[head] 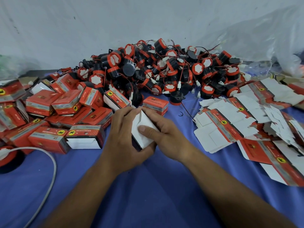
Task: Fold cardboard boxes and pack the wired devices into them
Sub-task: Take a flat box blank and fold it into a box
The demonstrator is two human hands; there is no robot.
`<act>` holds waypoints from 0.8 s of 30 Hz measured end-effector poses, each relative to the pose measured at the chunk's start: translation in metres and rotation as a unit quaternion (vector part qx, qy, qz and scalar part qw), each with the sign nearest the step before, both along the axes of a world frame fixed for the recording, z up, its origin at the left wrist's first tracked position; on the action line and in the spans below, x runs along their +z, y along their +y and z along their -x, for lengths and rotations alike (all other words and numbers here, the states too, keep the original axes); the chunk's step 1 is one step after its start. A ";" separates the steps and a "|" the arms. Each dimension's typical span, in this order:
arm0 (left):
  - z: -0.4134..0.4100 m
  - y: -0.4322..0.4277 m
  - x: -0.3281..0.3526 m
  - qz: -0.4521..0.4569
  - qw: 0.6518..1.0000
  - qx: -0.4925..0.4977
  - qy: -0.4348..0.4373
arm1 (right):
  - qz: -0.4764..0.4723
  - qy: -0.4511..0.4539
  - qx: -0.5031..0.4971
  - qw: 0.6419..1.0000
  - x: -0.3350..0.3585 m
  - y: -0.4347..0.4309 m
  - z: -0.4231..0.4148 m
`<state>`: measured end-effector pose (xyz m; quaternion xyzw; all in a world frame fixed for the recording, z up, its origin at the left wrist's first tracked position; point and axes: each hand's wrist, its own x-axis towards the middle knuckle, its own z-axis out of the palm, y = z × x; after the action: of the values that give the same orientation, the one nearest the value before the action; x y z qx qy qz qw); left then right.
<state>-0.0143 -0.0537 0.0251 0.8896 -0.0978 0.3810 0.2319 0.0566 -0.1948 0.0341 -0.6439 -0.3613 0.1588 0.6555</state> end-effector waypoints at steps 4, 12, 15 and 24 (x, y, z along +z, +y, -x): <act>0.000 0.000 0.000 0.000 1.000 0.005 -0.008 | 0.003 0.003 -0.010 1.000 -0.004 0.001 0.000; -0.001 0.001 -0.002 -0.004 1.000 0.004 -0.019 | 0.022 -0.004 -0.029 0.999 -0.004 0.004 0.004; -0.002 0.003 -0.002 -0.003 1.000 0.009 -0.022 | 0.041 -0.021 -0.009 0.999 -0.004 0.004 0.005; -0.004 0.002 -0.005 -0.015 0.999 0.011 -0.044 | 0.057 -0.047 -0.016 0.997 0.005 -0.001 0.005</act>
<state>-0.0107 -0.0516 0.0204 0.8763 -0.1040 0.4208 0.2104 0.0519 -0.1960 0.0387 -0.6928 -0.3716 0.1384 0.6022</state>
